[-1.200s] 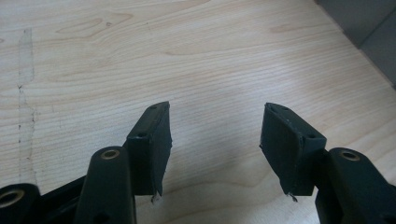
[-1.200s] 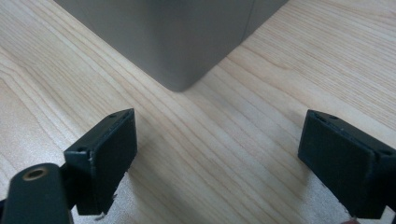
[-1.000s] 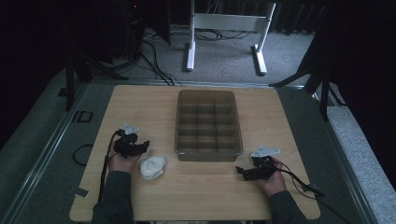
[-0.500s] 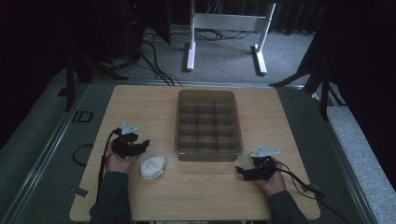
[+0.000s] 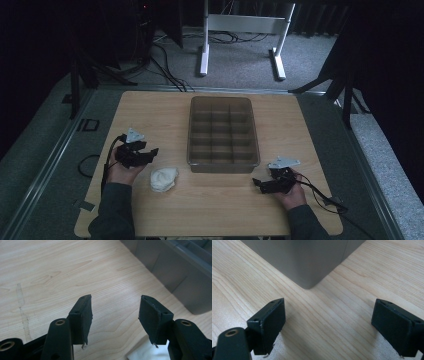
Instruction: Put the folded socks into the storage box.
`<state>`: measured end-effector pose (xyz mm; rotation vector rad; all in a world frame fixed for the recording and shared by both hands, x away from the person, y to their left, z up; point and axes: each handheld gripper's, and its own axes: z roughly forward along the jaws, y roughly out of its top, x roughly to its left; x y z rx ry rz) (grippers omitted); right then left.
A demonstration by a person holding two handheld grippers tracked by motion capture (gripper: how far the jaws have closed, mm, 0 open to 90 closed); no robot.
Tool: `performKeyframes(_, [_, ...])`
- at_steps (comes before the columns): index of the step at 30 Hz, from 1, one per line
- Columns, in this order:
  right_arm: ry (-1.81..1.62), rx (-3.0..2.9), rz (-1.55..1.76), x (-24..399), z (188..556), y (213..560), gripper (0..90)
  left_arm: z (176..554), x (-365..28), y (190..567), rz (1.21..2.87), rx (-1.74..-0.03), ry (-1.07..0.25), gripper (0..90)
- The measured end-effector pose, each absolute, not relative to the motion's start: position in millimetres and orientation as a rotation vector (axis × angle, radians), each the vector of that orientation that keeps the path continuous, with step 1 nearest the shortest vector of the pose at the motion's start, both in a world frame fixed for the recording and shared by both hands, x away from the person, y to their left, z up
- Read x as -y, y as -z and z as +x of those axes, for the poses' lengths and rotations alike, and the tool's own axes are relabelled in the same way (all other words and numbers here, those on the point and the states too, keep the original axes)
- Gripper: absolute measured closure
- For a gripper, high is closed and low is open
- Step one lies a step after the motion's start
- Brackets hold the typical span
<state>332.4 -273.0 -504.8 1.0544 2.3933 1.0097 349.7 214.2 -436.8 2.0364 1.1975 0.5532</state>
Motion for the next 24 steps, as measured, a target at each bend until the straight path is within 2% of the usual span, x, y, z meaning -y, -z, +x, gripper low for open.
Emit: performKeyframes(24, [-1.008,-2.395,1.056,273,332,505,11.6,351,-218,408,2.157,-1.115,-0.546,44.5])
